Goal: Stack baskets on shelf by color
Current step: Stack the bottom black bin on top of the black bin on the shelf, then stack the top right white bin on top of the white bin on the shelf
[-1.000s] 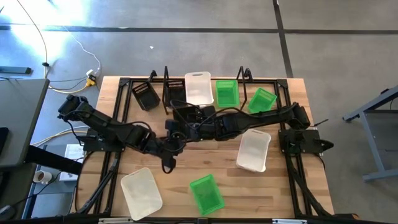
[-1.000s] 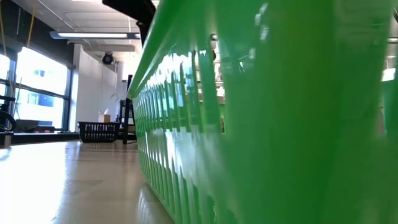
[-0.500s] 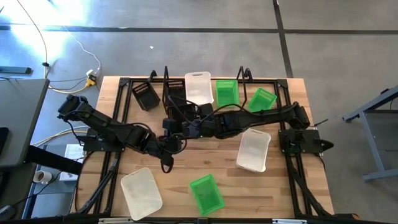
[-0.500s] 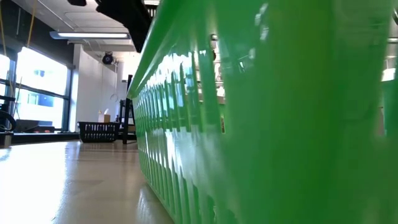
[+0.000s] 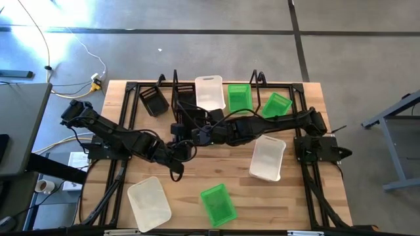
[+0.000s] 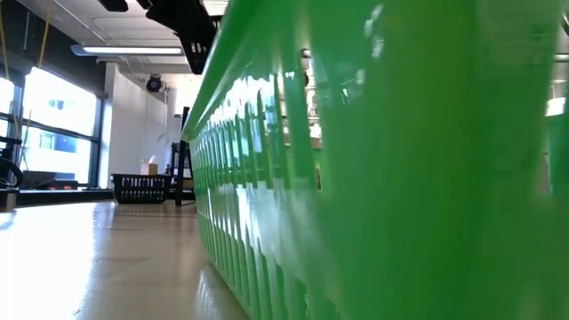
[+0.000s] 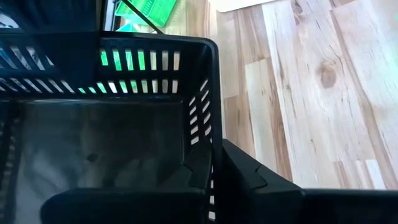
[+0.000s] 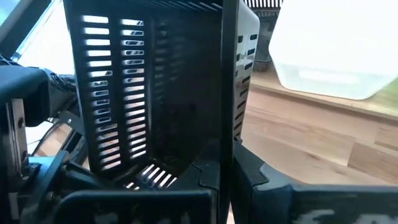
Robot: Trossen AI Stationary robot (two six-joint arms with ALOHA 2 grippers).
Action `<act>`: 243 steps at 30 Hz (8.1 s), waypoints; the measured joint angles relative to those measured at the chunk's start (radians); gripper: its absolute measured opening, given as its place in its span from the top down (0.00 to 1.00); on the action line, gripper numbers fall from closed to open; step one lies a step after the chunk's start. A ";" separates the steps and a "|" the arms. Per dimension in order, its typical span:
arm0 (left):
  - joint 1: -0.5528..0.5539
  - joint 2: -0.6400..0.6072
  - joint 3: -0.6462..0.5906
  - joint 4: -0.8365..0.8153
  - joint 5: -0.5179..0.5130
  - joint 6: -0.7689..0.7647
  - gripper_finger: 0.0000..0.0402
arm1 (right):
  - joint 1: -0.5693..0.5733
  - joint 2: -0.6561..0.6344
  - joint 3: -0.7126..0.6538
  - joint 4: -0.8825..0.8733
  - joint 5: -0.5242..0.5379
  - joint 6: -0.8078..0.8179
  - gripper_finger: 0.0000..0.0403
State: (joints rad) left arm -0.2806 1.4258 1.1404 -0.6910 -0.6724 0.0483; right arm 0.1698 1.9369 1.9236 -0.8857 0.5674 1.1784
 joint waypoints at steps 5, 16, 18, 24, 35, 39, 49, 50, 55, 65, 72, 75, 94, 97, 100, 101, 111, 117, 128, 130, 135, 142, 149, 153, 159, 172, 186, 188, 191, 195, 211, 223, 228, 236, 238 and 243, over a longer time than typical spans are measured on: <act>0.000 0.000 0.000 0.000 0.002 0.008 0.99 | 0.000 0.000 0.000 -0.003 -0.018 -0.044 1.00; -0.003 0.001 0.000 -0.024 0.014 0.008 1.00 | -0.012 0.000 0.001 -0.009 -0.045 -0.089 0.81; -0.002 0.001 0.000 -0.044 0.013 0.007 1.00 | -0.014 -0.007 0.001 -0.026 -0.045 -0.090 0.76; 0.016 0.001 -0.001 -0.089 0.027 -0.003 1.00 | -0.020 -0.062 0.002 -0.060 -0.019 -0.139 0.71; 0.124 -0.035 -0.002 -0.120 0.070 0.012 1.00 | -0.046 -0.218 0.002 -0.082 0.032 -0.344 0.71; 0.198 -0.073 -0.001 -0.111 0.115 0.036 1.00 | -0.073 -0.266 0.002 -0.088 0.035 -0.423 0.71; 0.417 -0.136 -0.001 -0.033 0.288 0.160 1.00 | -0.166 -0.369 0.002 -0.130 0.032 -0.569 0.71; 0.439 -0.136 -0.001 -0.023 0.306 0.177 1.00 | -0.175 -0.377 0.002 -0.131 0.032 -0.582 0.71; 0.546 -0.136 -0.001 -0.006 0.410 0.231 1.00 | -0.214 -0.404 0.002 -0.160 0.029 -0.638 0.71; 0.697 -0.141 -0.022 0.012 0.531 0.302 1.00 | -0.276 -0.428 0.002 -0.301 0.027 -0.671 0.71; 0.737 -0.183 -0.128 0.119 0.533 0.320 1.00 | -0.294 -0.428 0.001 -0.345 0.027 -0.690 0.71; 0.748 -0.191 -0.152 0.128 0.539 0.323 1.00 | -0.294 -0.428 0.001 -0.345 0.027 -0.690 0.71; 0.829 -0.180 -0.229 0.180 0.591 0.442 1.00 | -0.295 -0.428 0.001 -0.315 0.027 -0.654 0.71; 0.838 -0.167 -0.229 0.183 0.594 0.422 1.00 | -0.294 -0.428 0.001 -0.314 0.027 -0.649 0.71; 0.839 -0.154 -0.232 0.179 0.601 0.416 1.00 | -0.294 -0.428 0.001 -0.314 0.027 -0.637 0.71; 0.839 -0.152 -0.232 0.186 0.602 0.414 1.00 | -0.294 -0.428 0.001 -0.314 0.027 -0.637 0.71; 0.839 -0.093 -0.231 0.197 0.593 0.412 1.00 | -0.294 -0.428 0.001 -0.315 0.027 -0.641 0.71; 0.838 -0.088 -0.231 0.198 0.587 0.418 1.00 | -0.294 -0.428 0.001 -0.315 0.027 -0.648 0.71; 0.836 -0.088 -0.231 0.199 0.582 0.436 0.85 | -0.294 -0.428 0.001 -0.315 0.027 -0.648 0.71; 0.835 -0.088 -0.231 0.198 0.583 0.435 0.81 | -0.294 -0.428 0.001 -0.315 0.027 -0.648 0.71; 0.835 -0.088 -0.217 0.190 0.582 0.403 0.71 | -0.294 -0.428 0.001 -0.315 0.027 -0.652 0.71; 0.836 -0.088 -0.124 0.171 0.568 0.347 0.66 | -0.294 -0.428 0.001 -0.320 -0.025 -0.663 0.71; 0.832 -0.090 -0.021 0.061 0.556 0.275 0.67 | -0.294 -0.427 -0.023 -0.366 -0.203 -0.660 0.71; 0.814 -0.125 -0.012 0.025 0.557 0.205 0.67 | -0.294 -0.427 -0.075 -0.391 -0.333 -0.655 0.71; 0.762 -0.192 -0.012 -0.024 0.571 0.103 0.67 | -0.292 -0.427 -0.175 -0.405 -0.461 -0.655 0.71; 0.624 -0.315 -0.011 -0.169 0.570 -0.033 0.67 | -0.202 -0.427 -0.354 -0.420 -0.747 -0.556 0.71; 0.493 -0.378 -0.011 -0.185 0.585 -0.046 0.67 | 0.054 -0.427 -0.535 -0.393 -0.735 -0.388 0.53; 0.482 -0.378 -0.011 -0.185 0.586 -0.046 0.67 | 0.093 -0.427 -0.564 -0.371 -0.741 -0.363 0.51; 0.466 -0.378 -0.011 -0.185 0.583 -0.045 0.67 | 0.154 -0.427 -0.606 -0.336 -0.749 -0.316 0.49; 0.448 -0.378 -0.011 -0.185 0.582 -0.046 0.67 | 0.234 -0.427 -0.659 -0.255 -0.752 -0.256 0.49; 0.407 -0.378 -0.011 -0.185 0.552 -0.056 0.67 | 0.357 -0.427 -0.878 -0.058 -0.688 -0.029 0.49; 0.407 -0.378 -0.011 -0.184 0.553 -0.056 0.67 | 0.357 -0.406 -1.007 0.126 -0.689 0.015 0.49; 0.407 -0.378 -0.011 -0.184 0.553 -0.056 0.67 | 0.357 -0.369 -1.017 0.125 -0.697 0.011 0.49; 0.407 -0.378 -0.011 -0.182 0.553 -0.055 0.67 | 0.355 -0.301 -1.017 0.134 -0.749 0.018 0.67; 0.407 -0.378 -0.011 -0.181 0.553 -0.053 0.67 | 0.356 -0.300 -1.017 0.147 -0.756 0.022 0.77; 0.407 -0.378 -0.011 -0.181 0.552 -0.053 0.67 | 0.354 -0.304 -1.005 0.155 -0.757 0.053 0.97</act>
State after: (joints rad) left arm 0.1261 1.0481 1.1294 -0.8716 -0.1203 -0.0050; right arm 0.5238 1.6325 0.9185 -0.7304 -0.1900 1.2313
